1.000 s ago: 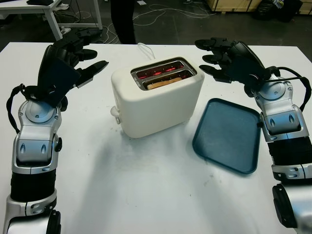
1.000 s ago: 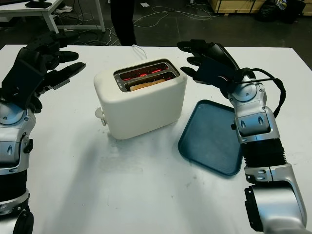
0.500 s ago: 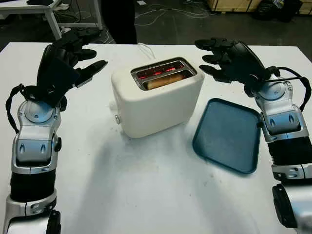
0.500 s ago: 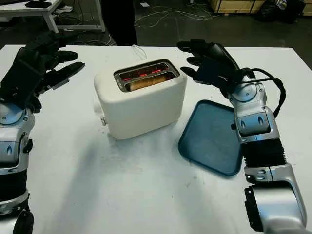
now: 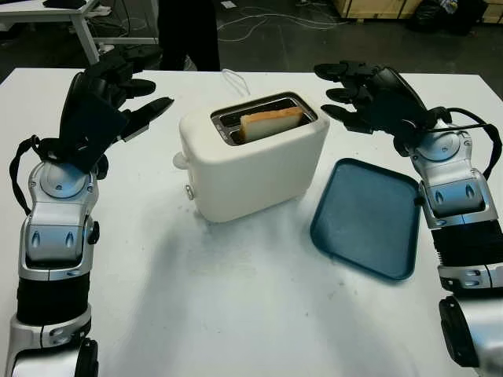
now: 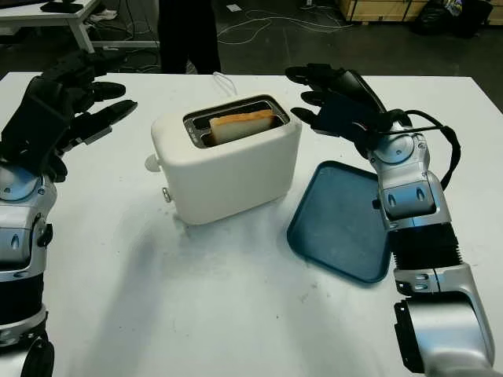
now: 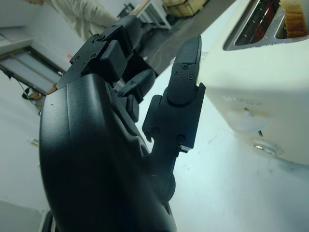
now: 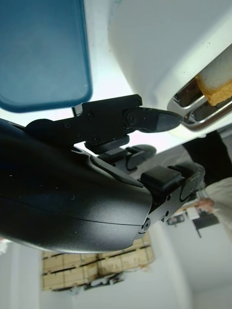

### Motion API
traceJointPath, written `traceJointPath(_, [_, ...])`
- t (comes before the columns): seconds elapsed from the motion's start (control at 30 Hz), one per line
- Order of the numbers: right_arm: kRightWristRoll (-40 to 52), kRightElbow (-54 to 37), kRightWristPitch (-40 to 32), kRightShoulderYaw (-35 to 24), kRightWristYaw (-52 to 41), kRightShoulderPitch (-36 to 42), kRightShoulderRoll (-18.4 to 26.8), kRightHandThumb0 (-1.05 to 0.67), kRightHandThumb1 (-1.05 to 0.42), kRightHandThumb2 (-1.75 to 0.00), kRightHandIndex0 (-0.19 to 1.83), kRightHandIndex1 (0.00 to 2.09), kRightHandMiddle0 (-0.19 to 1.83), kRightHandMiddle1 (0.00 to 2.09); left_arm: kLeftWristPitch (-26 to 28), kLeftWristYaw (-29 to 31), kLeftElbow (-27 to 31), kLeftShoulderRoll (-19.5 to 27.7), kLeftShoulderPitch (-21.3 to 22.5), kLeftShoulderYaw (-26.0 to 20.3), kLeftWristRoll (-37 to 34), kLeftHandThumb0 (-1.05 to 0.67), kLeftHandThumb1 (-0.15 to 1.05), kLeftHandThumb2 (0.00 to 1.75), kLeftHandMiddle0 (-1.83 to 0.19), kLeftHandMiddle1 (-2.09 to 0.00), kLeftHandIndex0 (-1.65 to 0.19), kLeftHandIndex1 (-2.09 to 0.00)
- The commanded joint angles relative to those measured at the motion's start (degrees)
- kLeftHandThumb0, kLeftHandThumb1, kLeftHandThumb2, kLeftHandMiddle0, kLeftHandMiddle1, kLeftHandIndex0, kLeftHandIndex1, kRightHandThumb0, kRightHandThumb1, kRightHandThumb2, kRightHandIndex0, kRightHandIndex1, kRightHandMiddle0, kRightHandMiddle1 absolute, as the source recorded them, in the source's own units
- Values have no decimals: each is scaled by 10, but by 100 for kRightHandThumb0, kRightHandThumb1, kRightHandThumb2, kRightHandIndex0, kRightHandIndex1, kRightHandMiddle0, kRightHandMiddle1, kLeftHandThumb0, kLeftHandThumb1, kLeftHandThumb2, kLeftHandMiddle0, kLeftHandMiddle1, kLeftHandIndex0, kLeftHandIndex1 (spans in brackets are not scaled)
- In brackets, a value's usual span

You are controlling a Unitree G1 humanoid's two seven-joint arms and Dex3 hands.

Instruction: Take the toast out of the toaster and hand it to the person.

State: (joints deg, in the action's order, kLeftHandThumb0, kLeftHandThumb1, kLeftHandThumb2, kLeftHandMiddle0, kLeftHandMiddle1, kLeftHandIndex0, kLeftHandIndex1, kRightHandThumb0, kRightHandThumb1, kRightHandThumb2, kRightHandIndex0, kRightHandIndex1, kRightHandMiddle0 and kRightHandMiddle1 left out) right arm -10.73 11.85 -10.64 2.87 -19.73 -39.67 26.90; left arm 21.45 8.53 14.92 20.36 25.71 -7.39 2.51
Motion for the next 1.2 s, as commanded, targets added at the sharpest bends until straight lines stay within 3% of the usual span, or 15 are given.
traceJointPath(0.0, [16, 19, 44, -16, 18, -1, -14, -25, -92, -17, 62, 4, 55, 3, -5, -1, 4, -2, -4, -1, -3, -35, 92, 3, -23, -87, -43, -37])
traceJointPath(0.1, [27, 55, 107, -29, 30, -29, -13, -25, -83, -3, 73, 10, 64, 7, -1, -1, 5, 0, -4, 0, 0, -36, 92, 3, -23, -87, -43, -38])
traceJointPath(0.33, [59, 96, 181, -37, 2, -103, -15, -17, -64, 0, 93, 20, 83, 14, -7, 1, 3, 0, -7, -2, -2, -37, 92, 3, -22, -86, -42, -37])
traceJointPath(0.57, [35, 80, 181, 13, -39, -140, -22, -37, -58, 0, 106, 30, 100, 19, -4, -3, 4, 0, -8, -2, 2, -36, 92, 2, -23, -86, -42, -37])
traceJointPath(0.7, [-1, 67, 180, 57, -74, -141, -13, -34, -58, 0, 89, 58, 100, 16, -14, -3, -1, 0, -10, -5, 0, -36, 92, 2, -24, -85, -43, -38])
traceJointPath(0.9, [-55, 55, 178, 108, -117, -138, -3, -32, -56, 0, 89, 55, 100, 13, -10, -1, 0, 1, -8, -4, 1, -35, 92, 2, -24, -84, -42, -37])
traceJointPath(1.17, [-123, 47, 182, 139, -97, -122, -6, -28, -56, -1, 90, 55, 100, 10, -12, 1, -2, 1, -7, -3, 0, -35, 92, 2, -24, -84, -42, -37])
